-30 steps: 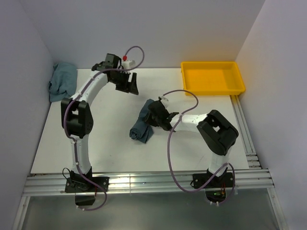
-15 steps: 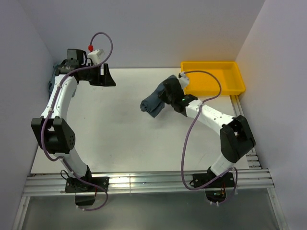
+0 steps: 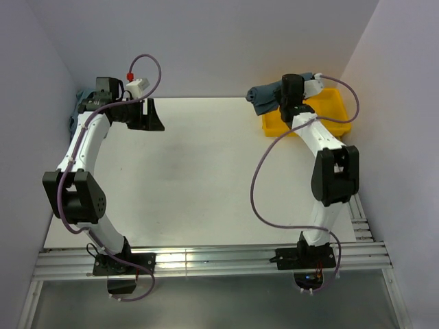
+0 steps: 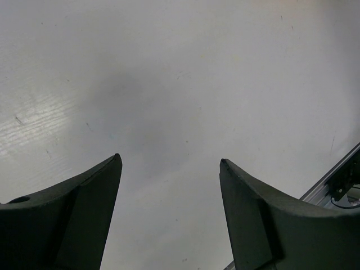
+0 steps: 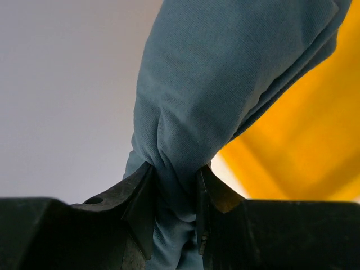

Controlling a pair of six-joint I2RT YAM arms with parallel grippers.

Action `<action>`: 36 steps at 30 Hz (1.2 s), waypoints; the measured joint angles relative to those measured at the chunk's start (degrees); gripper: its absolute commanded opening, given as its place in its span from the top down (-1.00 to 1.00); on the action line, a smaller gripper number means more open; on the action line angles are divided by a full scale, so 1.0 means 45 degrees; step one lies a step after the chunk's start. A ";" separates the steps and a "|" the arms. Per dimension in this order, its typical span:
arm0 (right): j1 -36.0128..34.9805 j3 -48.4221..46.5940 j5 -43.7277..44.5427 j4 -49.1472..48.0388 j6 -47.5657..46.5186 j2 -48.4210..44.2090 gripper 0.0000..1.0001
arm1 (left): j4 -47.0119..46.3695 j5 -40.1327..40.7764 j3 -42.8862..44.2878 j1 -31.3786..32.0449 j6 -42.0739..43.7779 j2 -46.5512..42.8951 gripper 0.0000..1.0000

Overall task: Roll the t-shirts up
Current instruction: Place the rolled tshirt into the container

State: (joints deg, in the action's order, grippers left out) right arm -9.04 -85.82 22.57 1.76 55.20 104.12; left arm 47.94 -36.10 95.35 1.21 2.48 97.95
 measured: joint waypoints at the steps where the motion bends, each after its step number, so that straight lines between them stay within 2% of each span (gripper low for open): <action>1: 0.0253 -0.0379 0.0010 -0.0180 0.0073 0.0568 1.00 | 0.0000 0.0015 0.0000 0.0000 0.0019 0.0000 -0.49; 5: 0.1064 -0.2618 0.0005 -0.0699 0.0287 0.3589 1.00 | -0.0005 0.0097 -0.0185 0.0000 0.0087 -0.0053 -0.49; 11: 0.1666 -0.5047 -0.0189 -0.1078 0.0651 0.6785 1.00 | 0.0034 0.0243 -0.0262 -0.0005 0.0117 -0.0063 -0.48; 17: 0.2254 -0.5969 -0.0515 -0.1321 0.1151 0.7786 1.00 | 0.0039 0.0335 -0.0257 0.0000 0.0112 -0.0010 -0.47; 31: 0.2992 -0.6052 -0.1277 -0.2803 0.2142 0.8762 1.00 | 0.0219 0.0335 -0.0131 0.0000 0.0117 0.0277 -0.47; 33: 0.3011 -0.6101 -0.1394 -0.2788 0.2234 0.8884 0.84 | 0.0223 0.0325 -0.0073 0.0000 0.0121 0.0277 -0.47; 34: 0.3021 -0.6110 -0.1462 -0.2788 0.2283 0.8927 0.67 | 0.0228 0.0325 -0.0049 0.0000 0.0121 0.0282 -0.47; 36: 0.3060 -0.6178 -0.1603 -0.2769 0.2390 0.9000 0.46 | 0.0238 0.0321 -0.0015 0.0000 0.0121 0.0291 -0.47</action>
State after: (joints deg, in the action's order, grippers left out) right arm 4.73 -113.62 15.35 -10.70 65.95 144.62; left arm 49.01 -34.65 95.29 1.21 3.03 99.26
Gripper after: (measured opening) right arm 0.339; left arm 0.736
